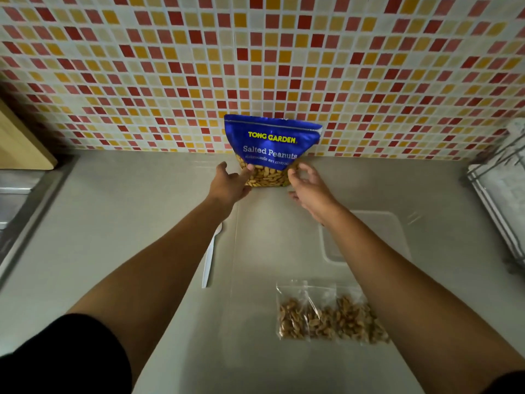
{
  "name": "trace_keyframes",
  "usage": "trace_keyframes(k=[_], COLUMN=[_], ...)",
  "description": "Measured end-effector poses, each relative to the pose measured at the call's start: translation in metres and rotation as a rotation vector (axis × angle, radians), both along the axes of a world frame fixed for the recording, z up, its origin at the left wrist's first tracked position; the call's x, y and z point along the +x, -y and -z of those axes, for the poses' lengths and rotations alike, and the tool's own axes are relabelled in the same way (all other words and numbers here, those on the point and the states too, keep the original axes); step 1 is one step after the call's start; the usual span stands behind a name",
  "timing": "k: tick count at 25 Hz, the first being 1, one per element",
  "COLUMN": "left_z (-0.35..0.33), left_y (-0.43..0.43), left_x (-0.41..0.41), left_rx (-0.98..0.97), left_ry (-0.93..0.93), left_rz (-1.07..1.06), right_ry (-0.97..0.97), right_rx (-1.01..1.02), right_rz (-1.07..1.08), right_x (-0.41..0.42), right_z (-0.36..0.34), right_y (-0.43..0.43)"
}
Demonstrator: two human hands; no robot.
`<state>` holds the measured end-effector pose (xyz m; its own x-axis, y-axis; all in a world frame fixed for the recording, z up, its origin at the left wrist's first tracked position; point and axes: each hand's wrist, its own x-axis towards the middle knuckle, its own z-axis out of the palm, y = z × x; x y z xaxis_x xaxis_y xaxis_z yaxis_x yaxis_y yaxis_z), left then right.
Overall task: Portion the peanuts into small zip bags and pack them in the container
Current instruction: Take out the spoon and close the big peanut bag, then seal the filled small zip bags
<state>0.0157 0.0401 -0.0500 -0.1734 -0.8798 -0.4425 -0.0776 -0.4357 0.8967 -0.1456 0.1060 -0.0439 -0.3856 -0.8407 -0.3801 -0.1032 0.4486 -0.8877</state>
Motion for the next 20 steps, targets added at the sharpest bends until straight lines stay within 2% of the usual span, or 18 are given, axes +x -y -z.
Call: trace_keyframes(k=[3, 6, 9, 12, 15, 20], left_z=[0.011, 0.021, 0.026, 0.036, 0.043, 0.045], left_y=[-0.059, -0.114, -0.155, -0.177, -0.184, -0.183], left_x=[0.020, 0.038, 0.037, 0.028, 0.019, 0.019], left_rx=[-0.093, -0.184, -0.348, -0.472, -0.471, -0.502], left_ry=[0.163, 0.368, 0.587, 0.692, 0.759, 0.711], left_rz=[0.114, 0.395, 0.650, 0.708, 0.681, 0.650], right_ry=[-0.172, -0.339, -0.630, -0.811, -0.854, -0.940], right_rx=[0.009, 0.045, 0.082, 0.105, 0.050, -0.038], right_rz=[-0.180, -0.332, -0.493, -0.591, -0.563, -0.569], right_x=[0.011, 0.017, 0.014, 0.014, 0.019, 0.024], right_z=[0.003, 0.011, 0.027, 0.034, 0.037, 0.040], right_y=[-0.066, -0.128, -0.159, -0.175, -0.179, -0.181])
